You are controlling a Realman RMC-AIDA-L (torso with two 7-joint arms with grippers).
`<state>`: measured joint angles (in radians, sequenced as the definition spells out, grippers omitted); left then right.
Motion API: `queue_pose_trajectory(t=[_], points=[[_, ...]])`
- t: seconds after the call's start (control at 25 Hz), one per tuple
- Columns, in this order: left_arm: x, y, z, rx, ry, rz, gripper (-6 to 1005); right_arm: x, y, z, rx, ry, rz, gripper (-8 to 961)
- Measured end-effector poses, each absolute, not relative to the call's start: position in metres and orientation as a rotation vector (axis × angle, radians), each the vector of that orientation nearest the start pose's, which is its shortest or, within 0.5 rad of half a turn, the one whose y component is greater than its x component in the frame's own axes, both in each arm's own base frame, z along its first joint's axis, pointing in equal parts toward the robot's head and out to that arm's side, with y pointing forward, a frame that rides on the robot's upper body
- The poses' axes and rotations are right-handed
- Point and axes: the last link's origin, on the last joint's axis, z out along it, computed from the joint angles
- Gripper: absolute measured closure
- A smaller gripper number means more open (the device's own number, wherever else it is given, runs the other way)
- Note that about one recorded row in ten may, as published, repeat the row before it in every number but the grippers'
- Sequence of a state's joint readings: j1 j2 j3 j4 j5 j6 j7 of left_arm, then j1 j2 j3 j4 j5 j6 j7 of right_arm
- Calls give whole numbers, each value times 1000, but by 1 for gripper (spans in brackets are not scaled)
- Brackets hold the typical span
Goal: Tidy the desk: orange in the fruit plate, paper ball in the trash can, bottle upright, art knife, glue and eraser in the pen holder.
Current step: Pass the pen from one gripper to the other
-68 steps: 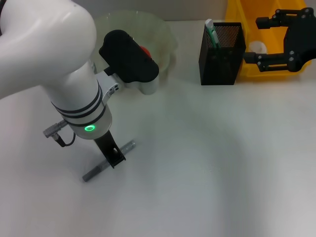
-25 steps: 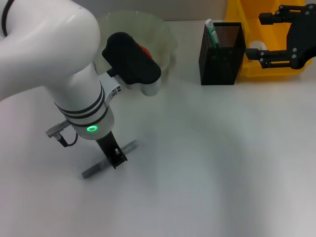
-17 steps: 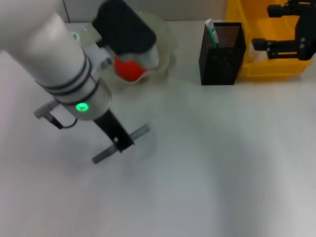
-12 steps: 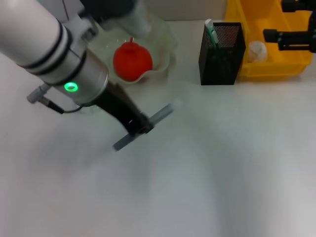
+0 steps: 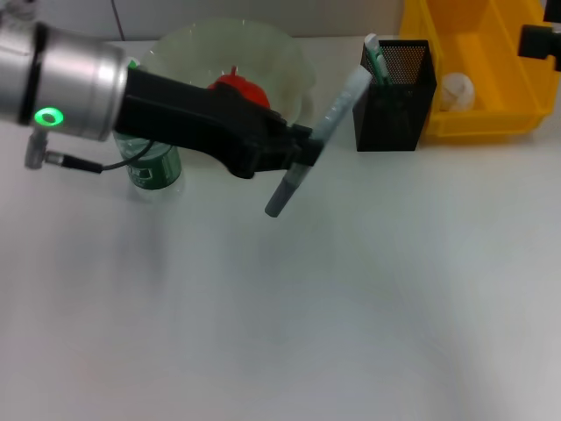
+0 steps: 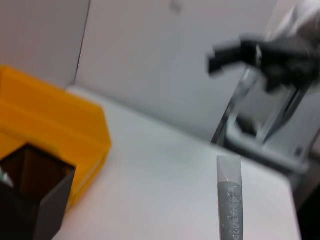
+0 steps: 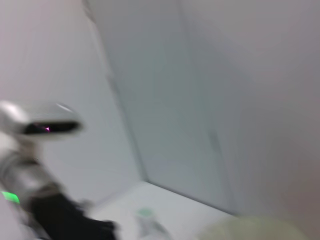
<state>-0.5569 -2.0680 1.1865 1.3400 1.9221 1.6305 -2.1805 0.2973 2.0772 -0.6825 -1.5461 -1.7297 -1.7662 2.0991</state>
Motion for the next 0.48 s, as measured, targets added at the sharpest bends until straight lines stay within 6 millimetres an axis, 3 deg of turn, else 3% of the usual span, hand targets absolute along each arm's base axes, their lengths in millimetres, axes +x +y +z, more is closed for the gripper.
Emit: queue_pose_trajectory(t=[0.08,0.24,0.32,0.48], points=[[-132,338,26,-2990,-668,-540,856,207,275,143,-2587,604,988,229],[-140,337,25,-2987,-698,-605,860,222,263,124,-2631,527,1147,238],[-158,335,24,-2978,-777,-762,861,232,261,109,-2627,489,1224,242],[-165,328,25,-3003,-787,-873,861,240,267,83,-2598,484,1369,251]])
